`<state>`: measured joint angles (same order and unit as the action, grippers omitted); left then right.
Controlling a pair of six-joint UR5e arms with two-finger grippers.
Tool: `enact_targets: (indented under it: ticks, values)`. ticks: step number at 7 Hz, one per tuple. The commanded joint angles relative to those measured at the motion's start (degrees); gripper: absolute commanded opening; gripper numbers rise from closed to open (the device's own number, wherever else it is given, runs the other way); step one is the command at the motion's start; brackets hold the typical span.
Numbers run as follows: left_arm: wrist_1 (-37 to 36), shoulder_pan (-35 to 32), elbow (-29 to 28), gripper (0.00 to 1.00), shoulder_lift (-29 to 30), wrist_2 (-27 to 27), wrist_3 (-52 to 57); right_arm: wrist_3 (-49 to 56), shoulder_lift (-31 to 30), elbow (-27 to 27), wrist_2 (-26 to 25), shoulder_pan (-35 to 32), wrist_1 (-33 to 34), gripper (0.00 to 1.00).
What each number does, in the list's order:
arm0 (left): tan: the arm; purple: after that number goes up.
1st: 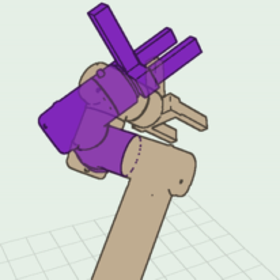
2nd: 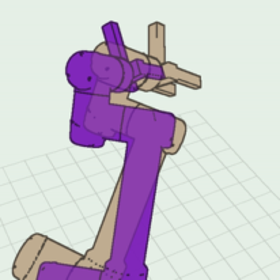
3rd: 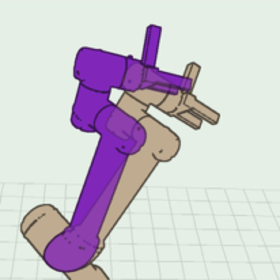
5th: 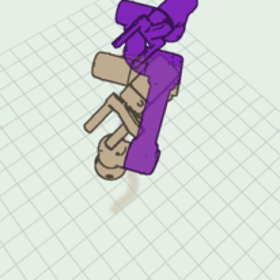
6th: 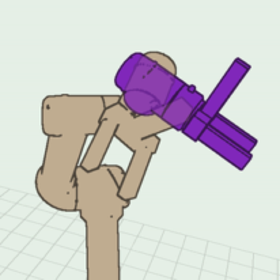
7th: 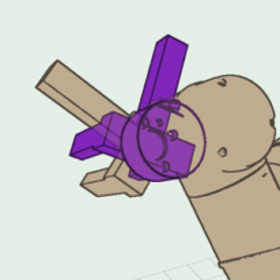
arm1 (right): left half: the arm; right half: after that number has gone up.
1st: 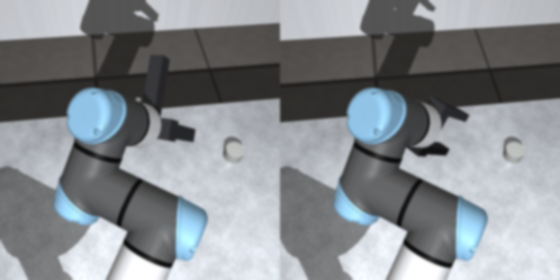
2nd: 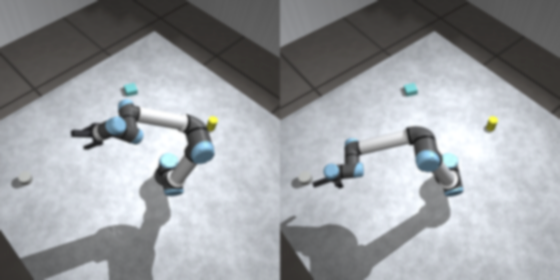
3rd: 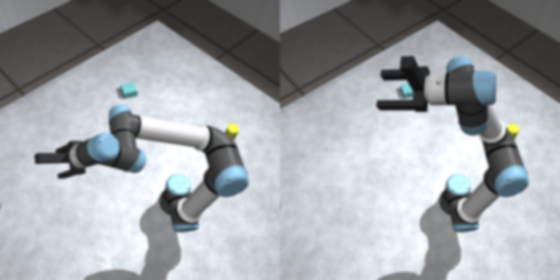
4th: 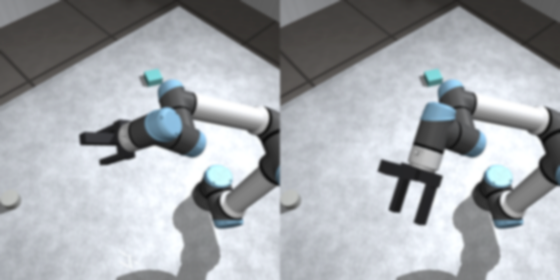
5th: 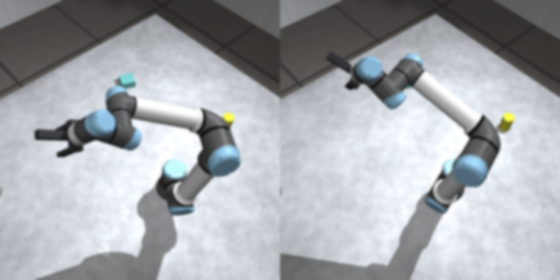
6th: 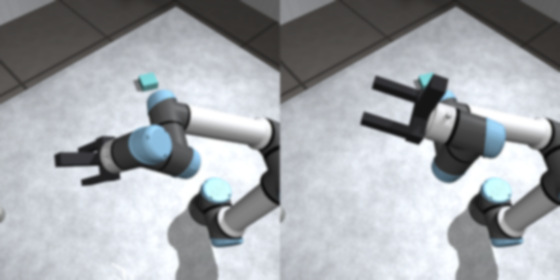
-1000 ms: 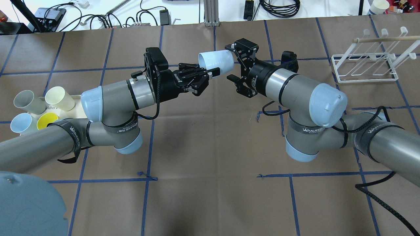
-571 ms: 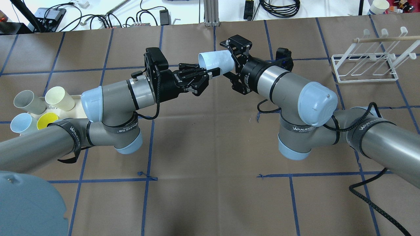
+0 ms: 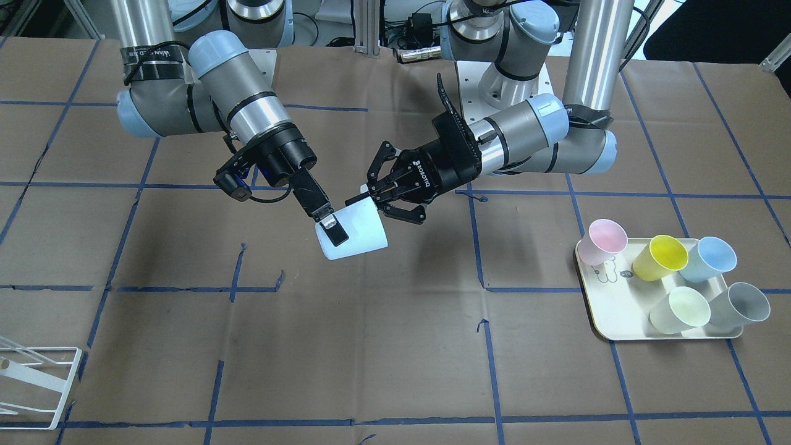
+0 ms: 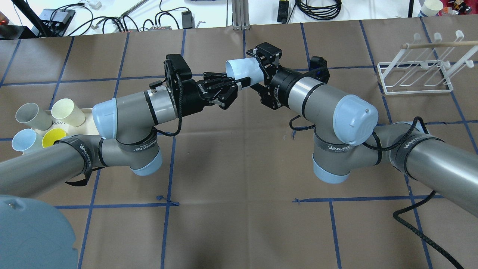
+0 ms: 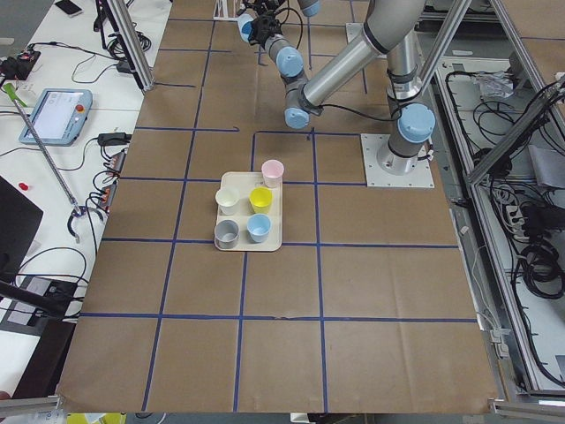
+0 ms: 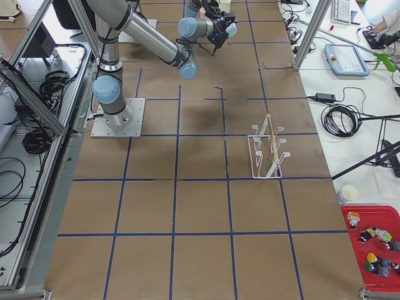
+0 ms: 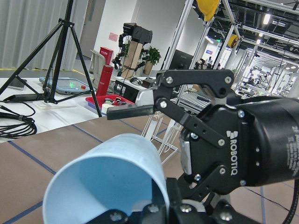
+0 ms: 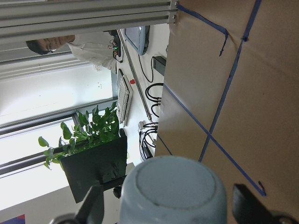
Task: Transfer IKEA cup to right arm and place on rack
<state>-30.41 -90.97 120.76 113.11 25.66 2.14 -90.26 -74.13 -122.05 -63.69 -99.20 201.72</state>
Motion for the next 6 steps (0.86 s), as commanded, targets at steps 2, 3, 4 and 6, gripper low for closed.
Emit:
enact_targets:
  ticks: [2, 3, 4, 6]
  values:
    - [0.0, 0.0, 0.0, 0.01, 0.0, 0.0, 0.0, -0.1, 0.8, 0.7, 0.1, -0.4, 0.0, 0.93]
    - [-0.1, 0.0, 0.0, 0.01, -0.1, 0.0, -0.6, -0.3, 0.7, 0.8, 0.1, -0.4, -0.1, 0.93]
    - [-0.1, 0.0, -0.1, 0.01, -0.1, 0.0, -0.7, -2.1, 0.7, 1.5, 0.1, -0.4, -0.1, 0.93]
    - [-0.1, 0.0, -0.3, 0.01, -0.1, 0.0, -0.8, -2.4, 0.7, 1.8, 0.1, -0.4, -0.1, 0.84]
